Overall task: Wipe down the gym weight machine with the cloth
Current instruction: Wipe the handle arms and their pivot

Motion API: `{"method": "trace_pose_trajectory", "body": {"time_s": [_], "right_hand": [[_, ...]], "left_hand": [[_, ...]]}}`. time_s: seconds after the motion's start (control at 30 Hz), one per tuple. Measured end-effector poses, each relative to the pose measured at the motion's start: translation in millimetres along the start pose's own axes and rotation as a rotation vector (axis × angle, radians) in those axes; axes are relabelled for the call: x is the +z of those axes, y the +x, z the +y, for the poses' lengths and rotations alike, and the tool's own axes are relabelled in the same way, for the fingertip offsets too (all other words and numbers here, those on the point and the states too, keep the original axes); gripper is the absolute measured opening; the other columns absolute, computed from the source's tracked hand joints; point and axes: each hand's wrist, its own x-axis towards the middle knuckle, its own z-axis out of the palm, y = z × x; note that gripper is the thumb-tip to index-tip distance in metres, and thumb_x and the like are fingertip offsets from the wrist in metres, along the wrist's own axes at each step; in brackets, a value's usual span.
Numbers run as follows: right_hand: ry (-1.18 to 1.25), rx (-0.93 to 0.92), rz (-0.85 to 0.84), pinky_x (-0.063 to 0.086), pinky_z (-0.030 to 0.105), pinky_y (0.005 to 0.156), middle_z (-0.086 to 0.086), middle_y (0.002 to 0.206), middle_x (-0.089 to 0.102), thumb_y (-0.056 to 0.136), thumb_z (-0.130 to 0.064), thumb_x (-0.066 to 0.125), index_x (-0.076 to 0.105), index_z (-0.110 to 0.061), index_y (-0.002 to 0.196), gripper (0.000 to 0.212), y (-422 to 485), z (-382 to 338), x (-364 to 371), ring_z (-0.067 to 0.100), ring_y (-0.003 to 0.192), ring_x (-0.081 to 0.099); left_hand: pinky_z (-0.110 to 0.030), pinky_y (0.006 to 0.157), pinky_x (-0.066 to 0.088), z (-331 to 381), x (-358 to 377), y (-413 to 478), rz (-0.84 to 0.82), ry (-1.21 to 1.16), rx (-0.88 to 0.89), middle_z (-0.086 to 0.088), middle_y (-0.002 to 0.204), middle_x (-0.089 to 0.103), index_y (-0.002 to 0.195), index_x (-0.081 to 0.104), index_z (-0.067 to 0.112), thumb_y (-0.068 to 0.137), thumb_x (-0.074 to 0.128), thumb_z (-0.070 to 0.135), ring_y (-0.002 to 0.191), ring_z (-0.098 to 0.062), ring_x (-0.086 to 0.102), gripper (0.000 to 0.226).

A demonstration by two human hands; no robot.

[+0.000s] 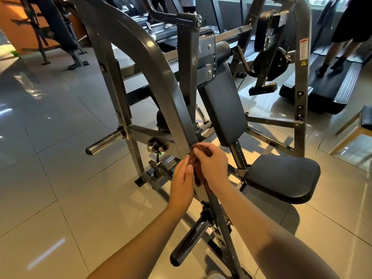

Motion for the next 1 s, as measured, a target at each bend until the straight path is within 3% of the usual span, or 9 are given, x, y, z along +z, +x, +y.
{"method": "trace_pose_trajectory", "body": {"time_s": [0.1, 0.23, 0.37, 0.43, 0.57, 0.73, 0.8, 0.87, 1.0], "right_hand": [[-0.044, -0.034, 0.017, 0.048, 0.019, 0.092, -0.008, 0.104, 0.069, 0.099, -0.022, 0.064, 0.071, -0.023, 0.111, 0.013, -2.7, 3.0, 5.1, 0.005, 0.101, 0.061], [-0.089, 0.150, 0.046, 0.053, 0.030, 0.094, -0.006, 0.100, 0.070, 0.099, -0.024, 0.064, 0.072, -0.023, 0.109, 0.013, -9.5, 32.9, -5.0, 0.012, 0.100, 0.064], [-0.031, 0.023, 0.031, 0.047, 0.014, 0.087, -0.008, 0.100, 0.070, 0.099, -0.021, 0.064, 0.073, -0.020, 0.111, 0.015, -4.3, 14.3, 3.2, 0.004, 0.097, 0.062], [-0.054, -0.007, 0.050, 0.048, 0.019, 0.091, -0.007, 0.102, 0.071, 0.100, -0.021, 0.064, 0.073, -0.020, 0.111, 0.015, -5.1, 15.0, 7.6, 0.006, 0.099, 0.062], [-0.079, 0.160, 0.066, 0.054, 0.034, 0.097, -0.007, 0.096, 0.069, 0.101, -0.024, 0.061, 0.072, -0.021, 0.109, 0.013, -5.3, 28.4, -6.1, 0.006, 0.093, 0.062], [-0.031, -0.015, 0.061, 0.047, 0.016, 0.088, -0.009, 0.102, 0.066, 0.101, -0.021, 0.061, 0.069, -0.022, 0.109, 0.011, 9.0, 1.1, 4.5, 0.003, 0.097, 0.058], [-0.009, -0.041, 0.076, 0.044, 0.012, 0.086, -0.007, 0.106, 0.065, 0.102, -0.018, 0.060, 0.065, -0.021, 0.108, 0.009, 7.9, 4.4, 10.4, 0.004, 0.101, 0.058], [-0.007, 0.032, 0.083, 0.047, 0.017, 0.087, -0.005, 0.104, 0.065, 0.103, -0.018, 0.057, 0.064, -0.020, 0.108, 0.009, 3.0, 19.4, 8.2, 0.010, 0.102, 0.061], [-0.036, 0.185, 0.059, 0.052, 0.025, 0.085, -0.004, 0.100, 0.066, 0.104, -0.021, 0.055, 0.064, -0.020, 0.110, 0.011, 1.8, 35.6, -4.4, 0.015, 0.100, 0.064]], "left_hand": [[0.000, 0.093, 0.040, -0.4, -1.6, -0.1, -0.006, -0.011, -0.009, 0.014, 0.147, 0.044, 0.149, 0.045, 0.032, 0.109, 0.032, 0.040, 0.121, 0.013, 0.049, 0.043], [0.009, 0.084, 0.031, -0.5, 1.2, -2.2, -0.007, 0.033, -0.006, 0.020, 0.149, 0.034, 0.153, 0.038, 0.032, 0.109, 0.033, 0.038, 0.130, 0.010, 0.035, 0.044], [0.005, 0.090, 0.034, -2.5, 3.6, -1.0, 0.019, -0.020, 0.002, 0.015, 0.155, 0.034, 0.152, 0.039, 0.032, 0.105, 0.033, 0.046, 0.135, 0.002, 0.037, 0.050], [0.003, 0.092, 0.035, -4.5, 5.7, -1.5, 0.026, -0.036, -0.010, 0.011, 0.158, 0.034, 0.151, 0.040, 0.034, 0.103, 0.033, 0.049, 0.137, 0.000, 0.038, 0.050], [0.007, 0.090, 0.029, -3.9, 6.8, -2.4, 0.020, 0.038, 0.005, 0.013, 0.159, 0.033, 0.150, 0.040, 0.035, 0.110, 0.034, 0.037, 0.138, 0.005, 0.032, 0.041], [0.006, 0.079, 0.036, 0.1, 5.7, -3.5, 0.010, -0.021, -0.012, 0.016, 0.148, 0.034, 0.151, 0.038, 0.032, 0.109, 0.034, 0.036, 0.113, 0.029, 0.041, 0.042], [0.005, 0.078, 0.038, 1.8, 4.1, -3.7, 0.006, -0.026, -0.010, 0.017, 0.145, 0.035, 0.150, 0.039, 0.033, 0.109, 0.034, 0.035, 0.111, 0.031, 0.042, 0.041], [0.003, 0.083, 0.040, 1.0, 2.2, -2.7, 0.011, 0.015, 0.005, 0.017, 0.147, 0.036, 0.149, 0.039, 0.037, 0.109, 0.035, 0.036, 0.118, 0.021, 0.044, 0.039], [-0.017, 0.110, 0.037, -2.5, 1.9, -1.8, 0.013, 0.066, 0.022, 0.013, 0.156, 0.036, 0.150, 0.040, 0.037, 0.109, 0.035, 0.037, 0.138, 0.002, 0.037, 0.041]]}}
